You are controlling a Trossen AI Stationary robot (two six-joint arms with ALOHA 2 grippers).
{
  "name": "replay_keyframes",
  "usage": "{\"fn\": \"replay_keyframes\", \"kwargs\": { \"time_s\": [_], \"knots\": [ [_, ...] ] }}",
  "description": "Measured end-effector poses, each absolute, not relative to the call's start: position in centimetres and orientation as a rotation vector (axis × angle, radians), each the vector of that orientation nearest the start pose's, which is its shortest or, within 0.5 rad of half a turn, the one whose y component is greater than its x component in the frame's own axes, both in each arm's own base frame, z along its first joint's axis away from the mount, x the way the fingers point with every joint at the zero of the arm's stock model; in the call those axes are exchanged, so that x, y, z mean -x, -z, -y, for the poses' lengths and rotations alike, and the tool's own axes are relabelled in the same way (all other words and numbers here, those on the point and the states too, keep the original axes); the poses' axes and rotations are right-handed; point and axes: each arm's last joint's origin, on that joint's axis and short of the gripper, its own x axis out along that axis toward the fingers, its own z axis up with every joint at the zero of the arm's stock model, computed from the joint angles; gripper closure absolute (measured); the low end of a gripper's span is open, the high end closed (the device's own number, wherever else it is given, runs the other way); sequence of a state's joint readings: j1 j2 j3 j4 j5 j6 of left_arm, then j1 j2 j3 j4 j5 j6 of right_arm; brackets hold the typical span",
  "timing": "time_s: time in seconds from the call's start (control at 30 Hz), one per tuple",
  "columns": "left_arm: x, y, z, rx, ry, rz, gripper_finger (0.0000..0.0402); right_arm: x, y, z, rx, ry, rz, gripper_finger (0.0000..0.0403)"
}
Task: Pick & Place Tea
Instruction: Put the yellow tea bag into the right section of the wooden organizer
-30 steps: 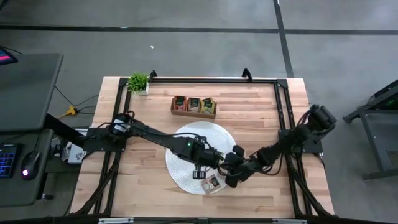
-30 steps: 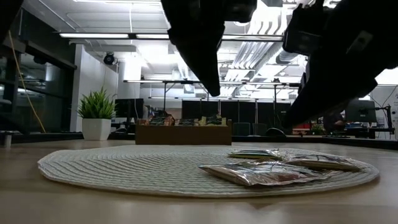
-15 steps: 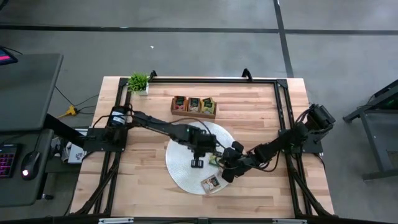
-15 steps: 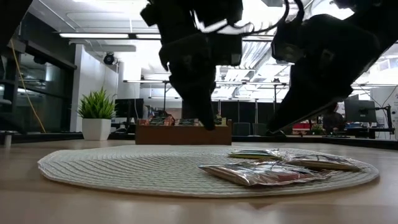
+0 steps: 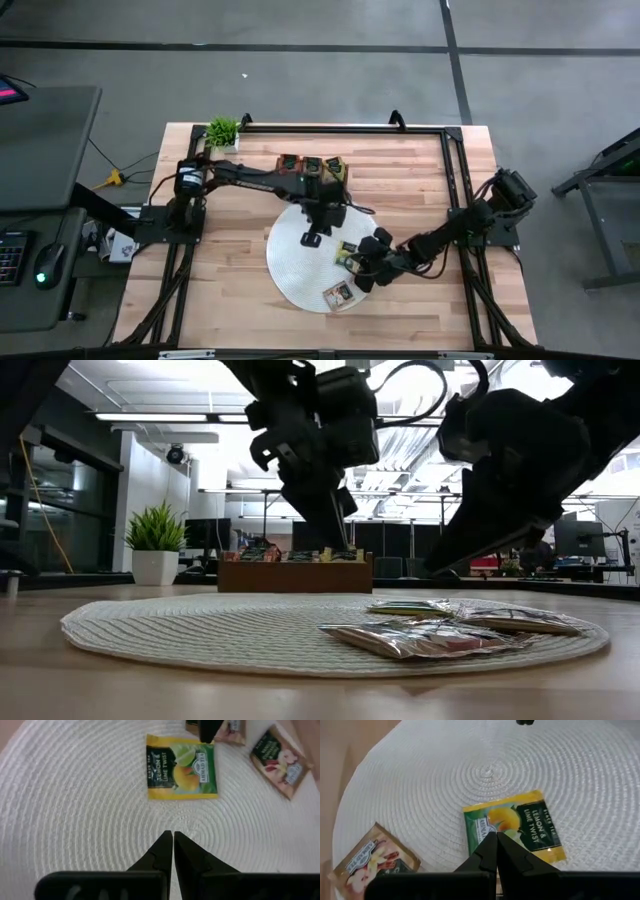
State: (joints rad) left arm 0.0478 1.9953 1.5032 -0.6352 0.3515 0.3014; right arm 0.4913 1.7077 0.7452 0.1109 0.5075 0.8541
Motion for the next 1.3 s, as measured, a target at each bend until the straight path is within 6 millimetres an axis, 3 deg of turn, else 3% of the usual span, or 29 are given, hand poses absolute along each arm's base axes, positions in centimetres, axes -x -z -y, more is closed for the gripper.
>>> {"fn": "replay_keyframes", "kwargs": {
  "time_s": [0.23,0.37,0.63,0.93,1.3],
  "knots": [
    [-41.3,-19.7,-3.7,-0.042,0.515,-0.985,0.0387,-27.6,-12.7,-13.6,-0.425,0.359,-0.651,0.0403],
    [-41.1,-19.8,-4.6,-0.06,0.569,-0.948,0.0387,-28.6,-13.5,-13.9,-0.368,0.357,-0.669,0.0403],
    [-41.1,-19.8,-4.7,-0.115,0.622,-0.913,0.0387,-30.7,-13.1,-14.5,-0.335,0.367,-0.739,0.0403],
    [-41.4,-19.9,-4.8,-0.143,0.628,-0.876,0.0387,-30.7,-13.1,-15.6,-0.337,0.357,-0.775,0.0403],
    [-41.6,-20.1,-4.7,-0.145,0.639,-0.843,0.0387,-30.2,-12.8,-15.4,-0.364,0.405,-0.822,0.0403]
  ]
}}
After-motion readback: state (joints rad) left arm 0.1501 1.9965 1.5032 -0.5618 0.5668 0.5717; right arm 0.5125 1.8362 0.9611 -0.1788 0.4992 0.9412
